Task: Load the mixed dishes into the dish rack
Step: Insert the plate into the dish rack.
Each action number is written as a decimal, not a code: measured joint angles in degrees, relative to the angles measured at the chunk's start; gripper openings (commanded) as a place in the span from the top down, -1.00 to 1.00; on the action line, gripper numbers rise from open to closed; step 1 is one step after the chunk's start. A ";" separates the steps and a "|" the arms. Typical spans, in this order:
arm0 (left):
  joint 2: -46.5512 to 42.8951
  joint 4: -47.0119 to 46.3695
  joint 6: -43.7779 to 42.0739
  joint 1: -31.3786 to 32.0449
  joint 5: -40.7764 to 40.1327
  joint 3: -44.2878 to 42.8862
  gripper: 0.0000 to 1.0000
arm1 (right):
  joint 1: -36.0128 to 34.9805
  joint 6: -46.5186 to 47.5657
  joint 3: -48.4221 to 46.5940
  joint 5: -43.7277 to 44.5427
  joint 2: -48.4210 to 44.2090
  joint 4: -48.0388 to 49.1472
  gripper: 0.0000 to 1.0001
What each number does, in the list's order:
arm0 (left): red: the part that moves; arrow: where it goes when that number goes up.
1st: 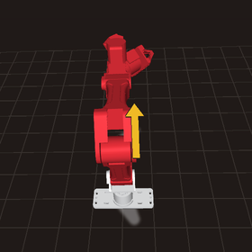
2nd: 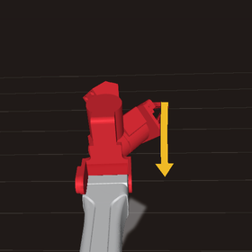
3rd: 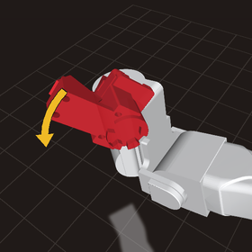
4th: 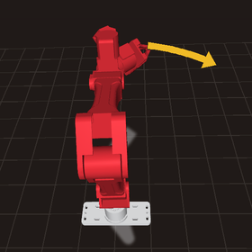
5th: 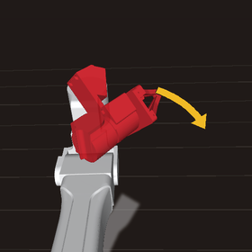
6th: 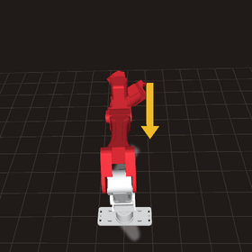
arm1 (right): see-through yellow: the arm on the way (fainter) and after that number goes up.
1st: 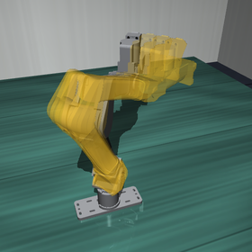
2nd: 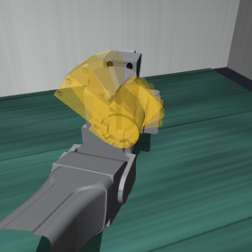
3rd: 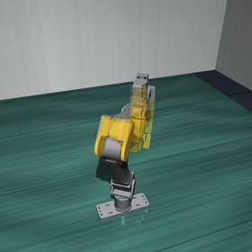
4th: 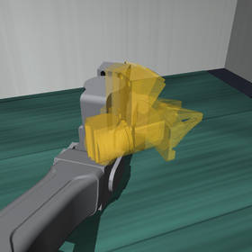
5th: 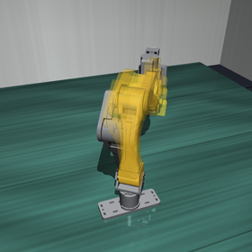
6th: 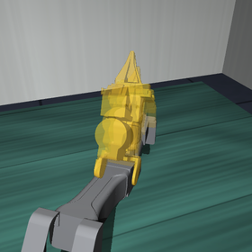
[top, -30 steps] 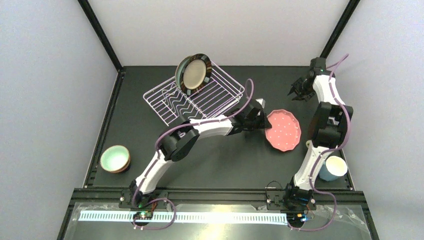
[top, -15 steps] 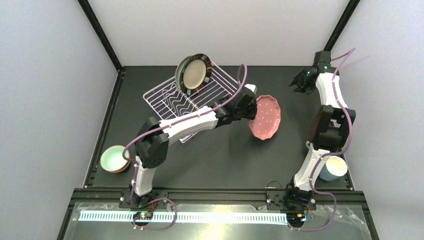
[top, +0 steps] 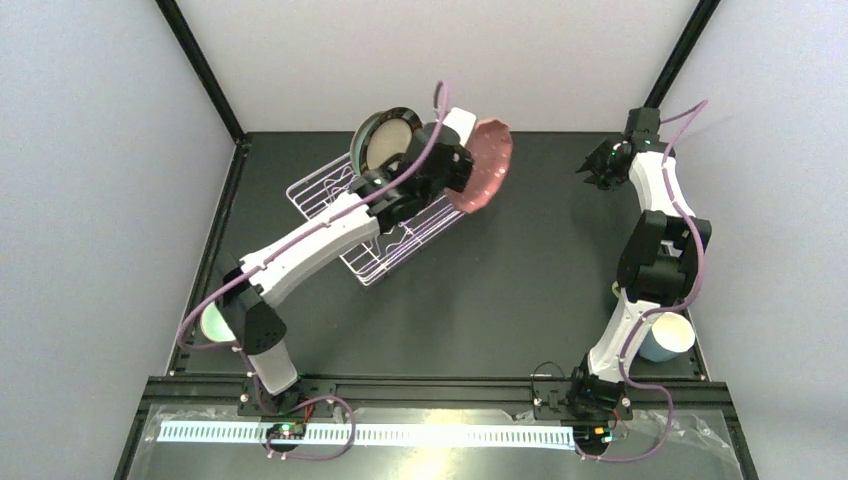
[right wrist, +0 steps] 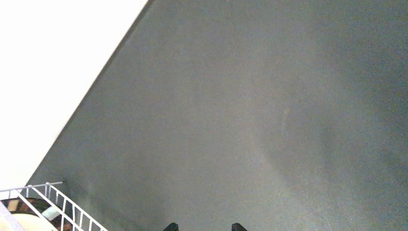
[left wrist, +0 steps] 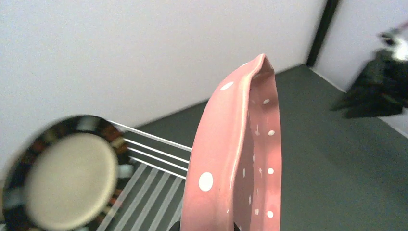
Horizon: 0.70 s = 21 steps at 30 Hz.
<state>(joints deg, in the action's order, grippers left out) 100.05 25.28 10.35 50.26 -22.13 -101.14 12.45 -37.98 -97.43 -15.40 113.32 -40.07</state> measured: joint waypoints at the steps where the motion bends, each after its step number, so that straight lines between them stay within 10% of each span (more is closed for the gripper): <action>1: -0.79 0.04 -1.77 -1.18 -0.85 0.00 0.98 | 0.00 0.26 0.07 0.02 -0.20 0.66 -0.26; 21: -5.03 -2.62 -26.25 -21.16 2.21 4.98 0.97 | -2.93 4.92 2.32 -0.09 -1.88 17.40 -0.23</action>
<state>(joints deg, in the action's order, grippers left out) 95.02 22.65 -15.90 29.10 -19.92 -96.16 9.52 -33.06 -95.11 -15.49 111.44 -22.68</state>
